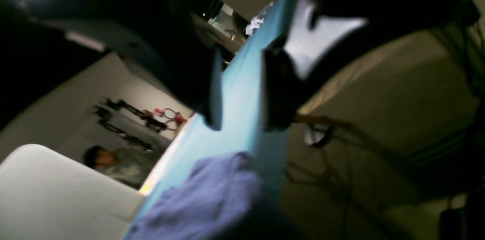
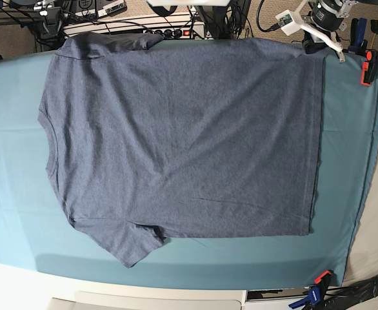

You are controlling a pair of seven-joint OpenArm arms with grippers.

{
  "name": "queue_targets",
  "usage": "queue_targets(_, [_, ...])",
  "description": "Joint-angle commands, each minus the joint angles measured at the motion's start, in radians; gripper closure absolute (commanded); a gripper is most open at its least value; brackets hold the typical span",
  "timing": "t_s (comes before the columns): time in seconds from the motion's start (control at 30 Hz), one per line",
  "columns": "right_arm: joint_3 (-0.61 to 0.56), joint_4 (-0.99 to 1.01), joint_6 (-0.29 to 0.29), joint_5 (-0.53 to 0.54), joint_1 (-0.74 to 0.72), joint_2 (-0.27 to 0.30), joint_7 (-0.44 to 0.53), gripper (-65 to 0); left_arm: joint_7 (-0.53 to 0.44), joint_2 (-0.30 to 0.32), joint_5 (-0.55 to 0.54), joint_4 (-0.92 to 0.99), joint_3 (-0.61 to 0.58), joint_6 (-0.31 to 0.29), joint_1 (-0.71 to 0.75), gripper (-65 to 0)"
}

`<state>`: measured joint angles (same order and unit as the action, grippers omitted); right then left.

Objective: Fold the T-shirt properly
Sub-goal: 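Drag the gripped shirt edge toward the robot with both grippers, then lift the gripped side edge with both grippers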

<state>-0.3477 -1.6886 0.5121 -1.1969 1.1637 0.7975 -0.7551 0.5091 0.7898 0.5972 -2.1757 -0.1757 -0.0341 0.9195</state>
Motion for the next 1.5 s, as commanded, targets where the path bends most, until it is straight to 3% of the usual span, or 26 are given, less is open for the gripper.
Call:
queue_targets(0.0, [0.002,-0.006,-0.013,0.016,0.013,0.008,0.01,-23.8,-0.004,0.01,0.007,-0.017,0.003,0.011,0.009,0.0])
queue_targets(0.1, [0.002,-0.006,-0.039,0.064,0.012,0.008,0.057,-24.6,-0.005,0.01,0.007,-0.017,0.003,0.011,0.008,0.0])
queue_targets(0.2, [0.002,-0.006,-0.039,0.084,-0.022,0.008,0.048,-24.6,-0.005,0.008,0.007,-0.017,0.003,0.011,0.008,0.0])
queue_targets(0.33, [0.001,-0.005,-0.09,0.138,-0.111,-0.021,0.041,-24.6,-0.006,0.008,0.007,-0.017,0.003,0.011,0.008,0.0])
queue_targets(0.43, [-0.001,-0.006,-0.093,0.127,-0.157,-0.044,0.041,-24.6,-0.005,0.008,0.007,-0.017,0.003,0.011,0.008,0.0])
queue_targets(0.83, [-0.12,-0.005,-0.116,0.081,-0.187,-0.045,0.026,-24.6,-0.009,0.008,-0.021,-0.017,0.003,0.008,-0.014,0.0])
queue_targets(1.2, [-0.122,-0.005,-0.158,0.066,-0.214,-0.05,0.011,-24.3,-0.008,0.008,-0.037,-0.017,0.003,0.008,-0.025,0.0])
queue_targets(1.4, [-0.123,-0.006,-0.156,0.026,-0.214,-0.05,0.034,0.0,-0.008,0.008,-0.037,-0.017,0.003,0.008,-0.025,0.0])
queue_targets(1.47, [-0.123,-0.006,-0.149,0.026,-0.214,-0.05,0.046,0.0,-0.008,0.008,-0.037,-0.017,0.003,0.008,-0.025,0.0])
